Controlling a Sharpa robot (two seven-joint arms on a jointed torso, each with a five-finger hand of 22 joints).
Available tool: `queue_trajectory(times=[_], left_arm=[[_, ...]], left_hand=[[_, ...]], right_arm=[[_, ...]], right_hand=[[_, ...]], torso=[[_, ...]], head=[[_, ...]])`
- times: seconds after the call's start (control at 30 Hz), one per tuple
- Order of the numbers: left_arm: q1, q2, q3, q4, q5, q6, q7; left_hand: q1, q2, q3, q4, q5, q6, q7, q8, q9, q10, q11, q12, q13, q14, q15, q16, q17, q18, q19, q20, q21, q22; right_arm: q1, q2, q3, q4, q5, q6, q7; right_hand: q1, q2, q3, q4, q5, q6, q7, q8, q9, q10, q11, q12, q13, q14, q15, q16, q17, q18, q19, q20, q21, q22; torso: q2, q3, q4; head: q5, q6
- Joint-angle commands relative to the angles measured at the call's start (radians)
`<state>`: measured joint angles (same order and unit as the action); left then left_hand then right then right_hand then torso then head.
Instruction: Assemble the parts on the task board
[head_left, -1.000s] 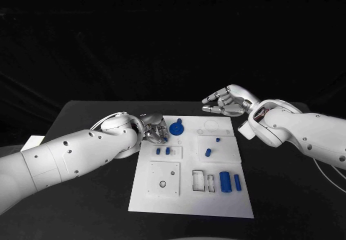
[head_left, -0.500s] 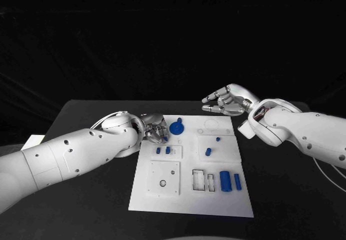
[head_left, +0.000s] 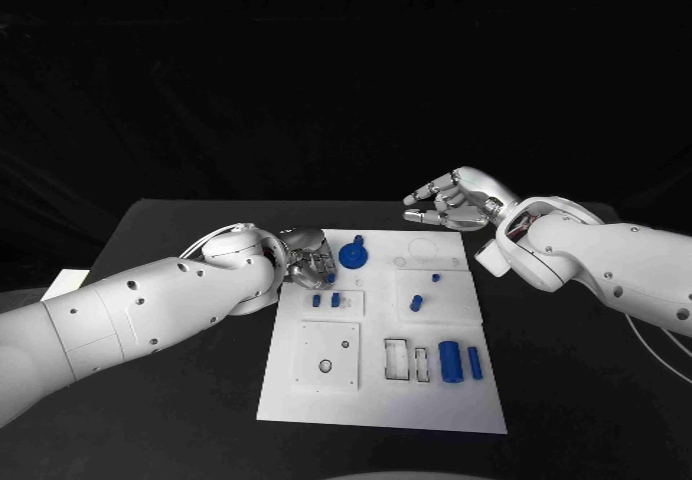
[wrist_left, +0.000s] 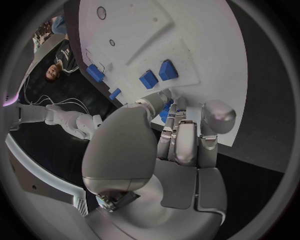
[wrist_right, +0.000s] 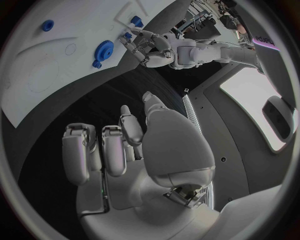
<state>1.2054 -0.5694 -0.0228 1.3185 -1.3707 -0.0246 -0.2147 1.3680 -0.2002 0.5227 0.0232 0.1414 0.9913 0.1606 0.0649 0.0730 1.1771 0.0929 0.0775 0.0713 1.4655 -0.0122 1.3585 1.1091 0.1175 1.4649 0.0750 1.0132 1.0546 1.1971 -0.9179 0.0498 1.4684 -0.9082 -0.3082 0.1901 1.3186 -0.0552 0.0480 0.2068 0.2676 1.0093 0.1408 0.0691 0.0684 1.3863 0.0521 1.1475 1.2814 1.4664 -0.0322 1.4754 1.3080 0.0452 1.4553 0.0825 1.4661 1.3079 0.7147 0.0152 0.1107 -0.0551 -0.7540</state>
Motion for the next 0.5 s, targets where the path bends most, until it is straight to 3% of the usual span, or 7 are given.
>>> queue_trajectory(times=[0.03, 0.3, 0.4, 0.5], left_arm=[[0.0, -0.001, 0.0, -0.003, -0.004, 0.01, -0.01], [-0.001, -0.012, 0.0, -0.008, -0.004, -0.022, -0.015], [-0.001, -0.026, 0.0, -0.008, 0.002, -0.051, -0.004], [0.0, -0.048, 0.003, -0.004, 0.053, -0.094, 0.023]], left_hand=[[-0.01, -0.001, -0.003, 0.002, 0.003, -0.014, 0.001, -0.005, -0.004, -0.009, -0.001, -0.007, -0.001, 0.024, 0.009, -0.001, -0.003, -0.006, 0.011, 0.01, -0.008, -0.001], [-0.01, -0.005, -0.005, 0.0, 0.004, -0.044, 0.002, -0.004, -0.009, -0.03, -0.001, -0.014, -0.003, 0.022, 0.01, -0.002, -0.011, -0.003, 0.01, 0.012, -0.017, -0.008], [-0.008, -0.006, -0.008, -0.001, 0.004, -0.066, 0.002, -0.004, -0.01, -0.048, 0.0, -0.015, -0.005, 0.021, 0.01, -0.003, -0.016, -0.002, 0.01, 0.013, -0.02, -0.009], [-0.004, 0.0, -0.005, -0.002, 0.005, -0.047, -0.002, 0.005, -0.005, -0.051, -0.001, -0.011, -0.004, 0.02, 0.01, -0.005, -0.022, -0.004, 0.01, 0.014, -0.012, -0.001]], right_arm=[[-0.001, 0.001, 0.0, -0.001, -0.003, 0.014, 0.002], [-0.001, -0.001, 0.0, -0.006, -0.005, 0.021, -0.014], [-0.001, -0.003, 0.0, -0.011, -0.019, 0.035, -0.036], [-0.001, -0.006, 0.0, -0.016, -0.046, 0.046, -0.057]], right_hand=[[-0.004, 0.007, -0.007, 0.002, 0.006, -0.007, -0.001, 0.001, 0.001, -0.005, -0.001, -0.006, -0.001, 0.065, 0.009, -0.007, 0.081, 0.007, -0.006, 0.001, -0.006, 0.021], [-0.003, 0.008, -0.007, 0.002, 0.007, -0.008, -0.001, 0.0, 0.001, -0.014, -0.001, -0.025, -0.014, 0.063, 0.009, -0.012, 0.073, 0.009, -0.012, 0.001, -0.01, 0.012], [0.005, 0.012, -0.01, -0.004, 0.006, -0.013, -0.001, 0.0, 0.001, -0.1, -0.001, -0.209, -0.142, 0.057, 0.008, -0.028, 0.052, 0.014, -0.025, 0.001, -0.024, -0.014], [0.039, 0.019, 0.006, -0.018, -0.003, -0.012, 0.0, 0.002, 0.001, -0.236, -0.003, -0.533, -0.376, 0.046, 0.007, -0.062, 0.006, 0.023, -0.046, -0.003, -0.048, -0.057]], torso=[[0.0, -0.0001, -0.0004], [0.0, -0.0003, -0.0004], [-0.001, -0.0001, -0.0005], [0.0, 0.0001, -0.0008]], head=[[0.001, 0.001], [0.001, 0.003], [0.001, 0.005], [0.002, 0.008]])
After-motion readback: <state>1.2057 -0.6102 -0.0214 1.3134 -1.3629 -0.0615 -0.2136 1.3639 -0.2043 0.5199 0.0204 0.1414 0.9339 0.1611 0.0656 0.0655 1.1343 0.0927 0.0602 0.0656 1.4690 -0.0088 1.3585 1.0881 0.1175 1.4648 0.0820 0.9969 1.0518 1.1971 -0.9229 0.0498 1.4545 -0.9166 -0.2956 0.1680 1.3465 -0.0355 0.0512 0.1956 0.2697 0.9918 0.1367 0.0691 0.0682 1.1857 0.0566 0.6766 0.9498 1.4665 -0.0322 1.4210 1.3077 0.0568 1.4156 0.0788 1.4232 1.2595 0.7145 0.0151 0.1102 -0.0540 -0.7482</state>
